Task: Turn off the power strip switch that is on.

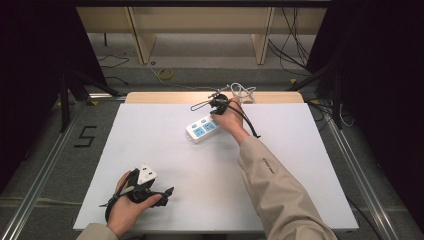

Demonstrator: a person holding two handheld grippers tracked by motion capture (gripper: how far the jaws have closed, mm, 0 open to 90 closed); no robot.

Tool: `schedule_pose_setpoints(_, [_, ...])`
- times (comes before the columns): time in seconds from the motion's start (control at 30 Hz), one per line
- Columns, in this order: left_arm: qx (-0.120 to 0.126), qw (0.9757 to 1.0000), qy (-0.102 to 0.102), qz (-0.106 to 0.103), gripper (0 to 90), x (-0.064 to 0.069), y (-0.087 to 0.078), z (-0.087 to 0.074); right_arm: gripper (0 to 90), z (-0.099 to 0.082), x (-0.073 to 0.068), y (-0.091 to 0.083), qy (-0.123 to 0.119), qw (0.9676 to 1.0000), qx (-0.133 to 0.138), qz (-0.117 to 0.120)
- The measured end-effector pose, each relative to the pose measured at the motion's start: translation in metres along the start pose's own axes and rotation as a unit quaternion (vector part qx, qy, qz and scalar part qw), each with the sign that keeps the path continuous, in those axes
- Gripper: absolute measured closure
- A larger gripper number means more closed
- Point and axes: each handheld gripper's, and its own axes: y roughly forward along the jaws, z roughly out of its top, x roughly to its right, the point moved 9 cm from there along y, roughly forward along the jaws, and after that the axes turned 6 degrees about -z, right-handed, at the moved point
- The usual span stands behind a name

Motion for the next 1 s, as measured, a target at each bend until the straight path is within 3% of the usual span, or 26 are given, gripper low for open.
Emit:
schedule_pose_setpoints(0.27, [-0.001, 1.0, 0.001, 0.0, 8.6, 0.0003, 0.0002, 0.0, 90.0, 0.0012, 0.0009, 0.0028, 0.002, 1.0, -0.001, -0.003])
schedule_pose_setpoints(0.63, [-0.002, 1.0, -0.001, -0.002, 8.6, 0.0005, 0.0009, -0.0005, 90.0, 0.0028, -0.0016, 0.0038, -0.015, 0.9998, -0.006, -0.01])
schedule_pose_setpoints(1.0, [-0.002, 1.0, -0.001, -0.002, 8.6, 0.0006, 0.0007, -0.001, 90.0, 0.0014, -0.0014, 0.0049, -0.003, 0.9999, -0.008, -0.005])
